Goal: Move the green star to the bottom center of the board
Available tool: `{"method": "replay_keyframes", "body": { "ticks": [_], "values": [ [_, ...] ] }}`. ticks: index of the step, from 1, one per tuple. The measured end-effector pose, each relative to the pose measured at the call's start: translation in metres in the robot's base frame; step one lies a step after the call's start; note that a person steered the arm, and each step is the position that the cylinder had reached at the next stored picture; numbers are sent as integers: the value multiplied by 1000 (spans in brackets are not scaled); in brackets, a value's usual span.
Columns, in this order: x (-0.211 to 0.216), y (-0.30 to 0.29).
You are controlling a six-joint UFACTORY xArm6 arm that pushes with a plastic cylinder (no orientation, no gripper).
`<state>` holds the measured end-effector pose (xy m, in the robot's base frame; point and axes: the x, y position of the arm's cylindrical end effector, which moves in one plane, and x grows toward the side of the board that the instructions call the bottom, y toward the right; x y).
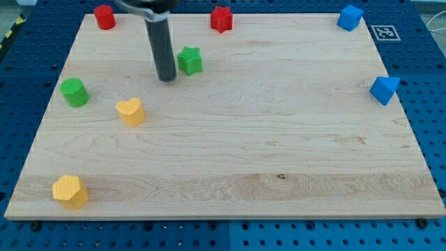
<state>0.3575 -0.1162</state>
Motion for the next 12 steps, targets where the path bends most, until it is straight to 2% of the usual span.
{"method": "replay_keyframes", "body": {
  "ticks": [1, 2, 4, 5, 7, 8, 12],
  "values": [
    [-56, -9],
    [-84, 32],
    [-45, 4],
    [-44, 27],
    [-8, 75],
    [-15, 97],
    [65, 105]
  ]
}}
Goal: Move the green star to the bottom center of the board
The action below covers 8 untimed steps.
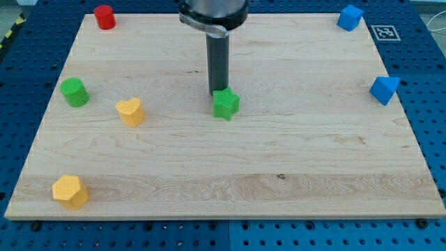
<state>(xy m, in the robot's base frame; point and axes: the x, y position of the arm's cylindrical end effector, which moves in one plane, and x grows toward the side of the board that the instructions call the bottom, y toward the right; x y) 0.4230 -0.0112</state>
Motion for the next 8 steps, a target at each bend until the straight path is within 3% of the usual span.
{"method": "replay_keyframes", "body": {
  "ticks": [3, 7, 8],
  "values": [
    [27, 40],
    [62, 10],
    [89, 10]
  ]
}}
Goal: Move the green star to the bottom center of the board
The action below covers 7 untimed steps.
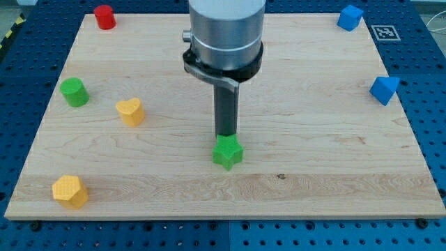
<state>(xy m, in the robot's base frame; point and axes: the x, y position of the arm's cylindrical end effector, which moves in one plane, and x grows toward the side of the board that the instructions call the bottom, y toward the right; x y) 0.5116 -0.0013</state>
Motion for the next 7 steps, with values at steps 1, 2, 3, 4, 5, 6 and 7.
{"method": "replay_keyframes", "body": {
  "ticks": [1, 2, 3, 4, 5, 6, 7],
  "values": [
    [13, 0],
    [24, 0],
    [37, 0],
    [40, 0],
    [41, 0],
    [41, 0],
    [20, -4]
  ]
}}
